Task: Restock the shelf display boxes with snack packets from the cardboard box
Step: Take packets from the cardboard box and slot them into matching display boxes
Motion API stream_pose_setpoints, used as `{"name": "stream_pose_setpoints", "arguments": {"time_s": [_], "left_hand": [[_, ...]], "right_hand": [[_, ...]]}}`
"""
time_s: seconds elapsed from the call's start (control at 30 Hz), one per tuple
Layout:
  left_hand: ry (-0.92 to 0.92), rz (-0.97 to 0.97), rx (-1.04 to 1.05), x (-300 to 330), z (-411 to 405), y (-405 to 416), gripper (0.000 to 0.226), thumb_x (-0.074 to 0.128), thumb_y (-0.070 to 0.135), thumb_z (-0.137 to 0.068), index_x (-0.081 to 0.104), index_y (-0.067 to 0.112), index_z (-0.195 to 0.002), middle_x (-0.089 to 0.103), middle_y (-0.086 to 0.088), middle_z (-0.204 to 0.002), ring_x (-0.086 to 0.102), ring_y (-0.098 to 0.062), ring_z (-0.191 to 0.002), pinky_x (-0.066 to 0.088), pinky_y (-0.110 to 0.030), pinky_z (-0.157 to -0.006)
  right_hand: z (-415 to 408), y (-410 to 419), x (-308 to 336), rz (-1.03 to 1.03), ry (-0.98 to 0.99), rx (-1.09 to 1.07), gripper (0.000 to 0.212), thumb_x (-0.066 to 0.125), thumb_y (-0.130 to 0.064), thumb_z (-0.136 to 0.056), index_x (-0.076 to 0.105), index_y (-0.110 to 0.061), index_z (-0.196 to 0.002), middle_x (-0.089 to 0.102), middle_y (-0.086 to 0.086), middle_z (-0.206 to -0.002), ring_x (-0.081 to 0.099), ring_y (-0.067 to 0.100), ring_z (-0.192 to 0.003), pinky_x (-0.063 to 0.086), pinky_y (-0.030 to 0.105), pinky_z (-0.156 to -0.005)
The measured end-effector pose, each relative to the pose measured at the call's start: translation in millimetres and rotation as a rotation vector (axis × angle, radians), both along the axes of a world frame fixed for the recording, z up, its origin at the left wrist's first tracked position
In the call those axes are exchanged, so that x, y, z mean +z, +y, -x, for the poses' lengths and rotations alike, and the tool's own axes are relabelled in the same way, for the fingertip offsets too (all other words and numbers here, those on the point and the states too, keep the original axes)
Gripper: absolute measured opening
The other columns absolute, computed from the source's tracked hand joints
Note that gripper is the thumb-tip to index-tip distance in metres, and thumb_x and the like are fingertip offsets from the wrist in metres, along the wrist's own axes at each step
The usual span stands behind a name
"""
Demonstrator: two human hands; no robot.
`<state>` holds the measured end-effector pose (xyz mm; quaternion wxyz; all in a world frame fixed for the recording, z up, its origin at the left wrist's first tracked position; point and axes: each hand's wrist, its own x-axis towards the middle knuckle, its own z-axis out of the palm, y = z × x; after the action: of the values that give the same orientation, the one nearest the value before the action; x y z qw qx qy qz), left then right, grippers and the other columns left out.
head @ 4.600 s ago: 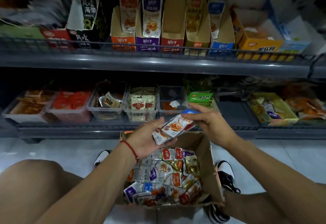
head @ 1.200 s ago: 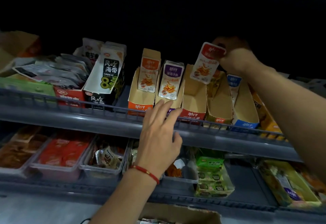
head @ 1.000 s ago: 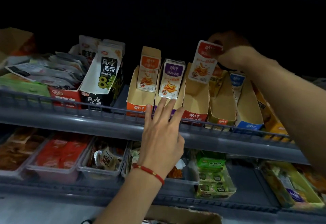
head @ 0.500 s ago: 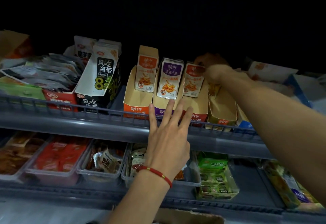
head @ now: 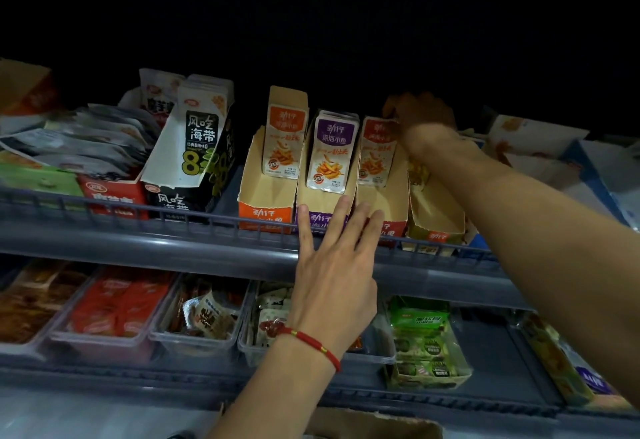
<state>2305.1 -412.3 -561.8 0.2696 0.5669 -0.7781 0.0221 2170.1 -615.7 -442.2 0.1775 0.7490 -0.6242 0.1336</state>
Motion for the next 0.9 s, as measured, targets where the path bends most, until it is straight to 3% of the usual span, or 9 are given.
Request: {"name": "stream_pose_setpoints", "arguments": {"time_s": [0.1,0.17,0.23,0.33,0.4,0.53,0.67,0.8,0.9], "left_hand": [[0.044,0.031,-0.013,-1,-5,3,0.078,0.06,0.013,-0.088,0.026,0.024,-0.157,0.02,0.001,-0.167,0.002,-0.019,-0.156,0.001,-0.058,-0.124],[0.101,0.105,-0.021,-2,-10,9,0.067,0.064,0.007,-0.085,0.045,0.017,-0.148,0.041,-0.005,-0.156,0.027,-0.025,-0.15,0.022,-0.053,-0.123],[0.145,0.219,-0.037,-8,-16,18,0.047,0.064,0.002,-0.082,0.062,0.01,-0.128,0.061,-0.006,-0.13,0.052,-0.027,-0.127,0.047,-0.049,-0.106],[0.096,0.335,-0.089,-25,-23,41,0.027,0.056,0.002,-0.082,0.068,0.01,-0.105,0.066,-0.004,-0.099,0.061,-0.026,-0.094,0.052,-0.042,-0.08],[0.031,0.278,-0.152,-47,-23,59,0.025,0.052,0.005,-0.081,0.069,0.01,-0.098,0.065,-0.004,-0.092,0.06,-0.026,-0.086,0.051,-0.04,-0.074],[0.042,-0.252,-0.186,-115,-14,96,0.026,0.055,0.006,-0.079,0.068,0.015,-0.1,0.066,-0.003,-0.098,0.06,-0.026,-0.094,0.052,-0.035,-0.077],[0.024,-0.825,0.016,-207,-10,133,0.031,0.058,0.02,-0.089,0.064,0.029,-0.118,0.067,0.002,-0.121,0.063,-0.022,-0.107,0.051,-0.029,-0.084],[0.307,-1.156,0.243,-281,-12,172,0.024,0.067,0.009,-0.085,0.066,0.029,-0.098,0.068,-0.001,-0.116,0.065,-0.02,-0.111,0.052,-0.028,-0.094],[0.315,-1.197,0.338,-308,-13,189,0.024,0.067,0.001,-0.085,0.064,0.023,-0.092,0.065,-0.004,-0.11,0.063,-0.024,-0.108,0.051,-0.026,-0.089]], "right_hand": [[4,26,2,0.053,-0.108,0.108,0.031,0.059,-0.018,-0.099,0.059,-0.021,-0.13,0.063,0.01,-0.126,0.061,0.03,-0.115,0.053,0.046,-0.095],[9,59,0,0.12,-0.229,0.23,0.025,0.058,-0.021,-0.098,0.064,-0.02,-0.122,0.068,0.004,-0.114,0.066,0.02,-0.103,0.057,0.04,-0.088],[15,101,-9,0.116,-0.403,0.344,0.016,0.059,-0.022,-0.097,0.069,-0.021,-0.109,0.07,-0.005,-0.101,0.066,0.009,-0.09,0.057,0.029,-0.079],[22,182,-43,-0.205,-1.049,0.379,0.011,0.059,-0.017,-0.096,0.069,-0.014,-0.092,0.068,-0.003,-0.08,0.06,0.014,-0.064,0.048,0.026,-0.055],[33,233,-77,-0.482,-1.235,0.348,0.017,0.056,-0.01,-0.098,0.067,-0.007,-0.086,0.064,0.005,-0.071,0.053,0.018,-0.053,0.04,0.024,-0.046],[55,282,-169,-1.058,-0.834,0.276,0.015,0.057,-0.014,-0.1,0.07,-0.006,-0.097,0.073,0.008,-0.08,0.06,0.016,-0.057,0.044,0.027,-0.049],[75,281,-285,-1.489,-0.373,0.102,0.018,0.056,-0.019,-0.101,0.068,-0.011,-0.112,0.071,0.008,-0.1,0.066,0.012,-0.071,0.054,0.026,-0.059],[87,301,-380,-1.351,-0.218,-0.039,0.031,0.059,-0.028,-0.098,0.062,-0.012,-0.125,0.063,0.011,-0.126,0.062,0.029,-0.116,0.05,0.032,-0.096],[85,324,-433,-1.323,-0.34,-0.234,0.05,0.057,-0.028,-0.098,0.049,-0.005,-0.142,0.053,0.017,-0.144,0.055,0.034,-0.129,0.046,0.039,-0.107]]}}
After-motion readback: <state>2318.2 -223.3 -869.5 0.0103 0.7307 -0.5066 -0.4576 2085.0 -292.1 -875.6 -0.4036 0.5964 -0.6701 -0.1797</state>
